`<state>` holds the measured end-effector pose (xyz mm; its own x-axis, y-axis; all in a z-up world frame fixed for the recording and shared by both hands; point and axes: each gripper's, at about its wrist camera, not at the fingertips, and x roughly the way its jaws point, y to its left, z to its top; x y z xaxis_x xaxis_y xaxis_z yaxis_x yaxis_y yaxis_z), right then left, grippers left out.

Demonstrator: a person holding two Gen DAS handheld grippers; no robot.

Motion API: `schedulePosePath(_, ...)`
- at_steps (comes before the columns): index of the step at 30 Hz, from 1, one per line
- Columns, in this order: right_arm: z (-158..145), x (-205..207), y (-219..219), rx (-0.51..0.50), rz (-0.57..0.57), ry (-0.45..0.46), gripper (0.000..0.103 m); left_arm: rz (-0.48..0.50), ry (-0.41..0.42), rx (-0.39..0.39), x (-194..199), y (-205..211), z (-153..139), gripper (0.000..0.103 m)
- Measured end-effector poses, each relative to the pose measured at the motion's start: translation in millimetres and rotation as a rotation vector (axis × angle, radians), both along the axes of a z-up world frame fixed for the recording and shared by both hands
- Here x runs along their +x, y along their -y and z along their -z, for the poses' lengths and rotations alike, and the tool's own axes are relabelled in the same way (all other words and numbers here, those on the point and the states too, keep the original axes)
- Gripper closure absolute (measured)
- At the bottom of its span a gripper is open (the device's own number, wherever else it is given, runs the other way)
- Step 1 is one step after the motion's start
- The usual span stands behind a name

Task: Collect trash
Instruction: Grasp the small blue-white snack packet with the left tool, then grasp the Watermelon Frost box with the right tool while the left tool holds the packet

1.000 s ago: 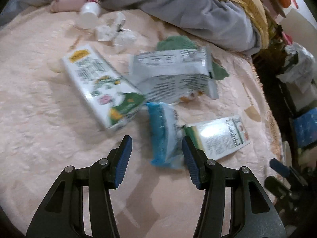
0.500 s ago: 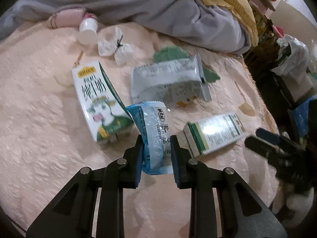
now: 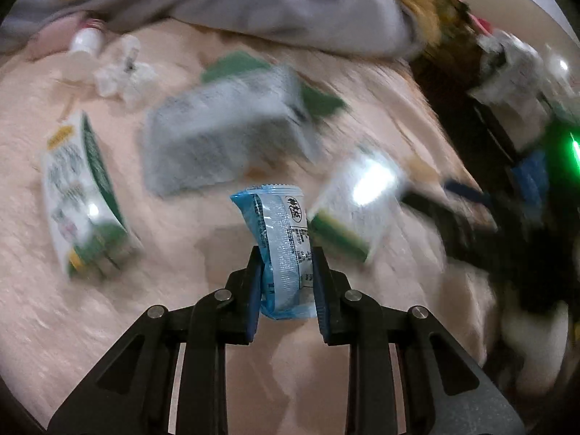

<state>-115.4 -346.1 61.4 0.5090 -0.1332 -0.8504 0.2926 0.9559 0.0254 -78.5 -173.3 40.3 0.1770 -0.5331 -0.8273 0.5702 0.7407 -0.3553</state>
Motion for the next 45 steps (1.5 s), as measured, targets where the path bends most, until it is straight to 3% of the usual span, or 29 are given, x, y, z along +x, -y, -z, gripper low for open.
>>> schedulePosePath(4, -9.8, -7.5, 12.0, 0.038, 0.052, 0.031, 0.021, 0.054, 0.005, -0.012, -22.7, -4.9, -5.5, 0.080)
schedulePosePath(10, -7.8, -7.6, -2.3, 0.222, 0.041, 0.056, 0.021, -0.004, 0.064, -0.002, -30.6, -29.0, -20.2, 0.080)
schedulePosePath(18, 15.7, 30.5, -45.9, 0.151, 0.046, 0.009, 0.021, -0.052, 0.079, 0.010, -32.7, -42.0, -22.2, 0.080)
schedulePosePath(20, 22.7, 31.1, -44.3, 0.141, 0.035, -0.012, 0.029, -0.052, 0.077, 0.005, -36.0, -41.0, -22.7, 0.080)
schedulePosePath(22, 24.2, 22.9, -37.2, 0.154, 0.027, -0.001, 0.039, -0.053, 0.074, -0.006, -36.6, -40.0, -23.5, 0.080)
schedulePosePath(27, 10.1, -10.9, -21.3, 0.184, -0.024, 0.011, 0.047, -0.048, 0.060, -0.035, -39.6, -29.8, -27.6, 0.080)
schedulePosePath(31, -7.3, -47.1, -15.2, 0.192, -0.037, 0.043, 0.047, -0.037, 0.057, -0.049, -46.9, -21.8, -31.4, 0.080)
schedulePosePath(35, -1.9, -73.4, -16.6, 0.185, -0.061, -0.036, 0.047, -0.013, 0.067, -0.048, -57.2, -12.2, -36.2, 0.080)
schedulePosePath(39, 5.3, -79.7, -11.1, 0.144, -0.005, -0.056, 0.037, -0.006, 0.069, -0.043, -63.2, -6.8, -38.4, 0.080)
schedulePosePath(41, 7.4, -78.9, -13.3, 0.124, -0.014, -0.048, 0.037, -0.002, 0.077, -0.037, -67.0, -5.0, -40.5, 0.080)
schedulePosePath(42, 8.5, -79.4, -15.9, 0.104, -0.028, -0.039, 0.045, -0.002, 0.082, -0.033, -68.6, -4.2, -41.4, 0.080)
schedulePosePath(45, 5.3, -87.6, -12.8, 0.123, -0.034, -0.008, 0.050, 0.005, 0.093, -0.026, -72.1, 0.9, -44.1, 0.080)
